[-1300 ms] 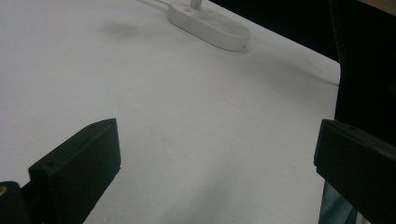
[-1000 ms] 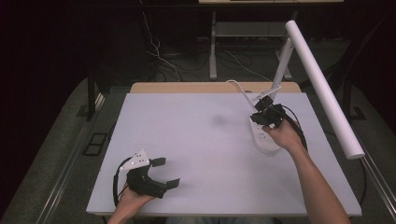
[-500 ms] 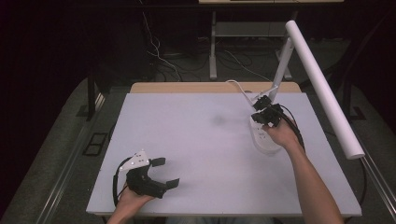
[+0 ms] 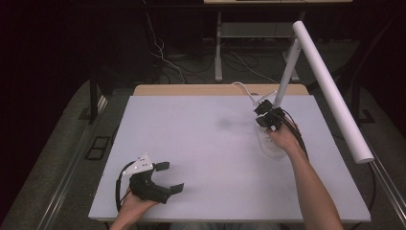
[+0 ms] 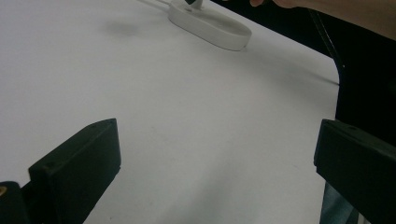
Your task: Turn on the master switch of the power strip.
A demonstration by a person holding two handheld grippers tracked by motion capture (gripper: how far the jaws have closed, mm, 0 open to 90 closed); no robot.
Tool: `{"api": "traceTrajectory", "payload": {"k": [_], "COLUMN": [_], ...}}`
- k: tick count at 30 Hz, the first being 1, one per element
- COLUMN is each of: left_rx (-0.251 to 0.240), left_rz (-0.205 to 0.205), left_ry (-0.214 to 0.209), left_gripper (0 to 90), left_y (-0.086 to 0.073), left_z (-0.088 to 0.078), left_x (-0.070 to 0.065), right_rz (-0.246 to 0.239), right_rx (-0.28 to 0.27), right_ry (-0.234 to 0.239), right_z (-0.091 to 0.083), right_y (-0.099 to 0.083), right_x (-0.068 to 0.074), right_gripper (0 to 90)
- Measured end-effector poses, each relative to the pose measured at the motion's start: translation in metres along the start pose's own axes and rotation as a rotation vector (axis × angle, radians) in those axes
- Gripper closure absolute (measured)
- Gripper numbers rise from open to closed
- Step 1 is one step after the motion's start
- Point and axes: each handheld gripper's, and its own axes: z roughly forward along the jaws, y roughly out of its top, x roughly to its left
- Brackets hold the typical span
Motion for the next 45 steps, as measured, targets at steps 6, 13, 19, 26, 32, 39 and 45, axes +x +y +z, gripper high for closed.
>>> {"api": "traceTrajectory", "payload": {"k": [6,13,19,26,32,39,45], "left_rx": [0.000,-0.002,-0.002,-0.001,0.000,-0.001,0.000], "left_rz": [-0.002,-0.004,-0.003,-0.004,-0.001,0.001,0.000], "left_ry": [0.001,0.002,0.002,0.002,0.002,0.001,0.002], "left_gripper": [0.0,0.0,0.0,0.0,0.0,0.0,0.0], "left_y": [0.000,0.000,0.000,0.000,0.000,0.000,0.000], "left_z": [0.000,-0.001,-0.001,0.000,0.000,0.000,-0.001], "left_x": [0.000,0.001,0.001,0.001,0.000,0.000,-0.001], "right_rz": [0.005,0.010,0.013,0.023,0.037,0.038,0.041], "right_rx": [0.010,0.034,0.034,0.038,0.023,0.021,0.023], "right_ry": [-0.019,-0.057,-0.069,-0.072,-0.058,-0.070,-0.079], "right_z": [0.007,0.012,0.012,0.011,0.011,0.012,0.013], "right_y": [0.000,0.000,0.000,-0.002,-0.003,-0.003,-0.004], "right_x": [0.000,0.001,0.001,-0.002,-0.004,0.000,0.001], "right_gripper": [89.2,89.2,89.3,89.3,89.5,89.7,89.9]}}
